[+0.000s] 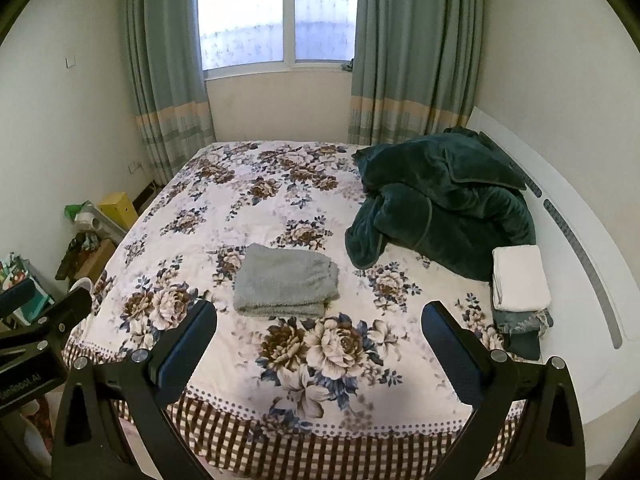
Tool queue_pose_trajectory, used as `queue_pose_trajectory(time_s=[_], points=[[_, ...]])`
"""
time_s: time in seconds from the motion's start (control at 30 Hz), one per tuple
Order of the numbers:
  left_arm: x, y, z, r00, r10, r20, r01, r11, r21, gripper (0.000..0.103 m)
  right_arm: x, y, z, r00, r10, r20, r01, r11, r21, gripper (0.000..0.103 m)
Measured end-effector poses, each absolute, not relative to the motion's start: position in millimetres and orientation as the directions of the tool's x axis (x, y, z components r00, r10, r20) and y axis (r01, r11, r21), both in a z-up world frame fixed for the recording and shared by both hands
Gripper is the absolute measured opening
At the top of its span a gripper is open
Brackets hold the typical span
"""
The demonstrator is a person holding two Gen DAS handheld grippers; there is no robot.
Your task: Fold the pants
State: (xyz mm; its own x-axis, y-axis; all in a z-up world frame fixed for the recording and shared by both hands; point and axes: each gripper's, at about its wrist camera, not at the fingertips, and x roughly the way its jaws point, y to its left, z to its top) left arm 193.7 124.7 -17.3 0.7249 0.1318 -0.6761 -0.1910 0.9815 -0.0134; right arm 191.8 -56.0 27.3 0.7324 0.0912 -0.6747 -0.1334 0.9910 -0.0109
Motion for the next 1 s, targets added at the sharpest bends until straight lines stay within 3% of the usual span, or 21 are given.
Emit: queue_pose_trajectory(time_s=[1.0], points=[[190.3, 120.4, -16.6, 0.711, 0.137, -0.690, -0.190, 0.982, -0.002, 0.103, 190.9, -59.2, 19.7, 0.721, 0.102, -0.685, -0.145, 0.989, -0.004, 0.103]])
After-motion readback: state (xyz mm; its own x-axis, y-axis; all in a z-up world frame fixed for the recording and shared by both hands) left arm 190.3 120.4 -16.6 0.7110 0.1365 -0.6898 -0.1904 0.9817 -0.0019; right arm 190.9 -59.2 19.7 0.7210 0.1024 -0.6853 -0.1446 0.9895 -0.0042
